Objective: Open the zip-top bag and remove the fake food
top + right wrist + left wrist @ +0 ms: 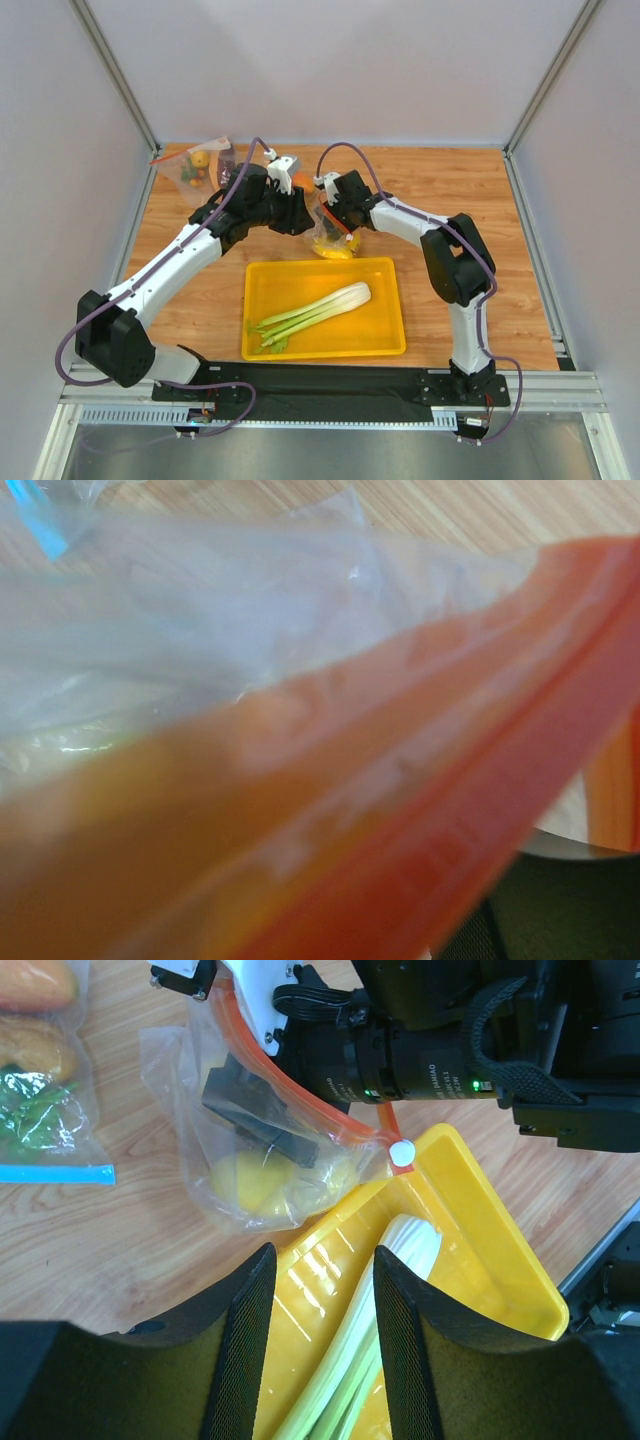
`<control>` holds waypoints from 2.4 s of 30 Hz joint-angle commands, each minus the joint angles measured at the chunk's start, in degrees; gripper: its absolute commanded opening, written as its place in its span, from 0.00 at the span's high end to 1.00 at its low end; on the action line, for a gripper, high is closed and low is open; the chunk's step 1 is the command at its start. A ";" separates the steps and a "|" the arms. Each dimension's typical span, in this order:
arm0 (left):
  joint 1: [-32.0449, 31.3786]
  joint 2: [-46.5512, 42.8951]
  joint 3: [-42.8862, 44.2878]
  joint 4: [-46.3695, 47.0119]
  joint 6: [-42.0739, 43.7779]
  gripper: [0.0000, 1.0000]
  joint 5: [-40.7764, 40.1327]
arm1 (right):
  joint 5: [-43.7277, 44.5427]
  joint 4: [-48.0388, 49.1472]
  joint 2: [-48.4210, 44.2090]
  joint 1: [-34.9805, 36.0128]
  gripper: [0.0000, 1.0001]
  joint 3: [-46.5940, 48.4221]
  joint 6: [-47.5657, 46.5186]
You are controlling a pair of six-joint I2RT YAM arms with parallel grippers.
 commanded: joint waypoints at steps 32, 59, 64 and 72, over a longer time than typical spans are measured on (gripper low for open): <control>1.78 -7.04 -3.10 8.71 1.02 0.40 7.13 | -17.68 13.45 -22.08 -5.97 0.98 -6.58 11.15; 10.75 -14.60 -9.07 18.64 -3.03 0.33 10.56 | -55.13 25.58 -30.17 -8.69 1.00 -12.48 21.61; 10.84 -14.16 -9.69 21.01 -3.73 0.32 14.42 | -57.51 26.02 -29.64 -8.61 1.00 -12.21 22.49; 10.84 -12.66 -10.31 24.18 -4.88 0.32 17.33 | -62.16 31.99 -29.64 -8.61 1.00 -13.00 27.41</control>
